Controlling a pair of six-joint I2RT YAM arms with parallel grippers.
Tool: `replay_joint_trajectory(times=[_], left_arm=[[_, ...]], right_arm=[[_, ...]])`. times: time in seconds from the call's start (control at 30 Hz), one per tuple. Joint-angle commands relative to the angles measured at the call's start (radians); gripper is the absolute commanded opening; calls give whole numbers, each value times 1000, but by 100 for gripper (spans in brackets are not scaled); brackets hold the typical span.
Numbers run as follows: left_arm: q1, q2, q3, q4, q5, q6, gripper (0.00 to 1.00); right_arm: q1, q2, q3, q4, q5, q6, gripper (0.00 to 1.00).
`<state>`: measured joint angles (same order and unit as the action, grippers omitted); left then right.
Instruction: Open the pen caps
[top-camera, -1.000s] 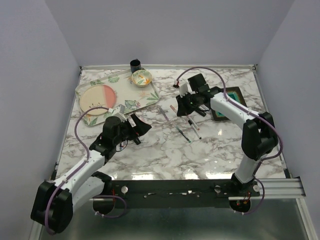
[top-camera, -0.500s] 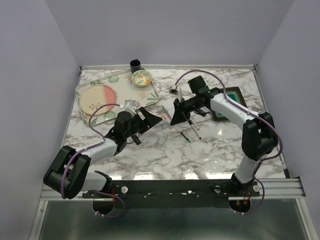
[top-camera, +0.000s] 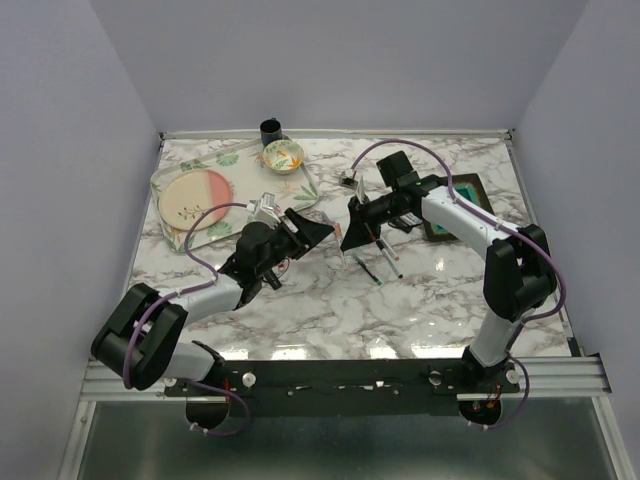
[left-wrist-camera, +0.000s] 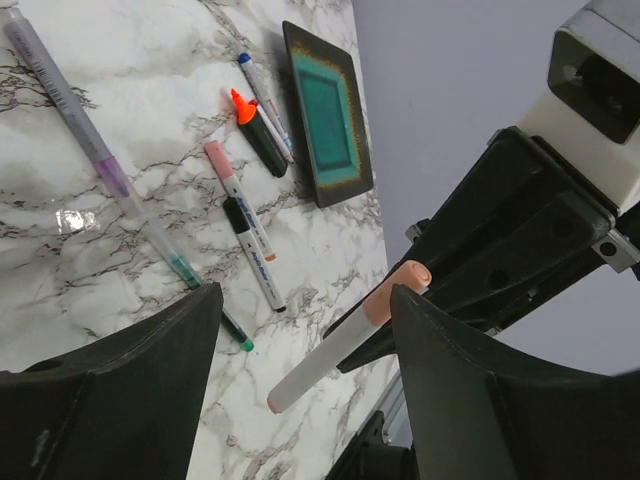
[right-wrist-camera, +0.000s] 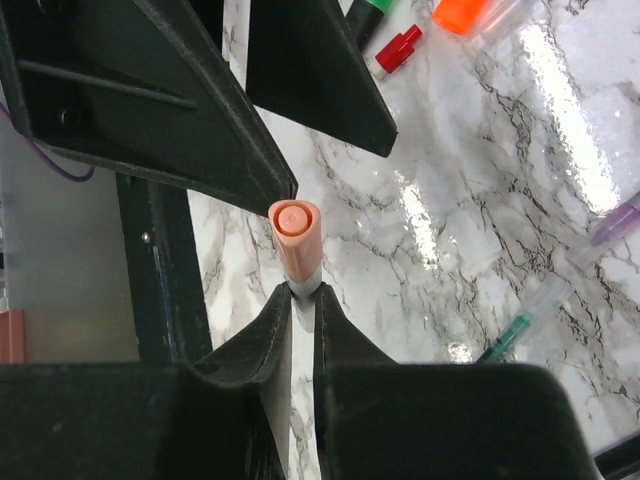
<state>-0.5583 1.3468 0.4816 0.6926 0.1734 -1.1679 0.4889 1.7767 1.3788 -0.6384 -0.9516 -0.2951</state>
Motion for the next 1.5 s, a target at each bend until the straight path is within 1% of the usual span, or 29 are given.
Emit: replay_joint_trajectory(times=[0.0, 0.13, 0.27, 0.4, 0.57, 0.73, 0.83, 0.87, 0.97, 1.0, 1.07, 1.13, 1.27, 1.4, 1.47], left_arm=[[-11, -57, -11, 29, -60, -6, 74], [-14, -135, -35, -27, -133, 14, 75], [-20, -173, -34, -25, -120, 40, 77], [-31, -140, 11, -21, -74, 63, 77], [-57, -80, 55, -38, -57, 93, 76], [-87, -52, 109, -79, -66, 138, 70], [-107, -37, 170, -192, -104, 197, 67], [-114, -29, 184, -258, -118, 211, 66], [-133, -23, 238, -370, -166, 258, 59], [-138, -21, 247, -392, -195, 269, 56], [-147, -18, 270, -436, -224, 292, 55], [-150, -12, 288, -456, -233, 310, 51], [-153, -5, 301, -493, -252, 326, 49], [-152, -5, 290, -485, -258, 327, 49], [-152, 3, 295, -481, -253, 330, 45]], right_arm=[[-3, 7, -11, 6, -16, 24, 0], [-9, 6, -15, 13, -16, 31, 0], [-10, 9, -17, 13, -24, 31, 0], [-10, 12, -17, 8, -36, 27, 0], [-10, 7, -15, 5, -50, 24, 1], [-10, 9, -14, 0, -50, 22, 1], [-10, 6, -14, 0, -50, 22, 1], [-10, 4, -14, 0, -50, 22, 1], [-10, 3, -14, 0, -49, 20, 0], [-10, 3, -14, 2, -49, 20, 1], [-10, 3, -14, -1, -52, 19, 0], [-10, 1, -14, -1, -52, 20, 0], [-10, -2, -14, -1, -52, 20, 0], [-10, -5, -14, -1, -56, 19, 1], [-10, -2, -14, -1, -56, 16, 0]])
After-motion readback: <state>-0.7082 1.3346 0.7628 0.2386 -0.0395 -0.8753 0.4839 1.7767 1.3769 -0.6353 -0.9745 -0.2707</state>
